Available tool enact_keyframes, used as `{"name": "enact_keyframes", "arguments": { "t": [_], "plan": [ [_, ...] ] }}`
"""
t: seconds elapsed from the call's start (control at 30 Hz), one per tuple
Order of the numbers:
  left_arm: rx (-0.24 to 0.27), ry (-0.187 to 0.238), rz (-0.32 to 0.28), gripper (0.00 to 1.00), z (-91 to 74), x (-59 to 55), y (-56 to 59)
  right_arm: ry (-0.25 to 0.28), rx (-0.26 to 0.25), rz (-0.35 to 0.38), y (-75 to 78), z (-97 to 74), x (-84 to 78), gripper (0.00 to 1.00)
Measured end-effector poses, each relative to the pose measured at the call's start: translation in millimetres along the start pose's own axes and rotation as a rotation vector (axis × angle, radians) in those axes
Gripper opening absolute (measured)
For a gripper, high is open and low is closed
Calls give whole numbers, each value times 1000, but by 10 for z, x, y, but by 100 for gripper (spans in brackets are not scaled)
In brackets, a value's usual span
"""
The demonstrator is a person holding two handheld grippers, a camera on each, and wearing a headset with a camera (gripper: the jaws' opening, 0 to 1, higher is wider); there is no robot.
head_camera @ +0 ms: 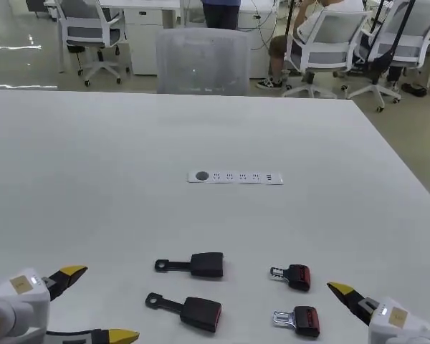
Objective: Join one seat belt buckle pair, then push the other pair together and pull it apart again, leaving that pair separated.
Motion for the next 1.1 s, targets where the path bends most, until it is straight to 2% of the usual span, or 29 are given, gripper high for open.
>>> {"name": "enact_keyframes", "arguments": {
  "t": [1.1],
  "plan": [
    [1,1,-23,97,35,-80,-79,-16,3,-4,17,27,-20,94]
  ]
}}
Point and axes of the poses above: the centre of the closed fingertips' face, and the gripper's own axes: z roughly forward along the fingers, y roughly to its right, x roughly out of its top, the point moved 5 cm from there along -z, roughly backward along the fingers, and after that the axes turned 12 degrees about z, right-handed, at the moved point
